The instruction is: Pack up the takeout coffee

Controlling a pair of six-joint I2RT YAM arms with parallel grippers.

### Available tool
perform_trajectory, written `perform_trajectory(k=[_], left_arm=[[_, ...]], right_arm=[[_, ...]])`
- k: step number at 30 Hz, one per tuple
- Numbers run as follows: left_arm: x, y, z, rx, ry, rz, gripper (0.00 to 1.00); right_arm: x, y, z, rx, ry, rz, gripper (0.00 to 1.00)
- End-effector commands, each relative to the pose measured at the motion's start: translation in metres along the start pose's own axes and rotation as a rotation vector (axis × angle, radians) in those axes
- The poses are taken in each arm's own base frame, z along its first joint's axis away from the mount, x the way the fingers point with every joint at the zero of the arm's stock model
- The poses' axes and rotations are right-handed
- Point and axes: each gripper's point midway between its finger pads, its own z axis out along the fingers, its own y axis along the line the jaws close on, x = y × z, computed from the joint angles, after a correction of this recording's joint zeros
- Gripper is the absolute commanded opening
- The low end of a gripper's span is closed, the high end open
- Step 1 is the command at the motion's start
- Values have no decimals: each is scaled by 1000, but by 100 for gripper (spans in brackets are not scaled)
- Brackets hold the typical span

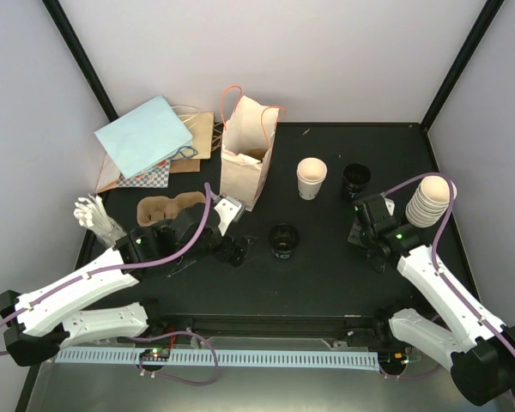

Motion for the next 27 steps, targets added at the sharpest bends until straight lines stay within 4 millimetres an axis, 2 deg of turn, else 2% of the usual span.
perform_trajectory(k=[1,15,21,23,25,27], left_arm=[[-9,-2,-4,13,-40,-8,99],[-6,0,-5,13,-39,-10,99],[-5,3,-9,2,-44,-7,99],[-4,5,-9,-2,-45,-8,99],[-3,5,-9,-4,-45,-8,99],[-3,5,-9,-2,-46,-7,99]], right_arm=[[-3,7,-1,-23,-9,-80,16],[-4,13,1,-50,-4,-59,22],[-5,7,1,-21,-13,-45,35],[-5,0,2,20,-22,-27,41],[-5,-9,1,63,-24,5,57],[-3,-12,2,81,-22,22,65]])
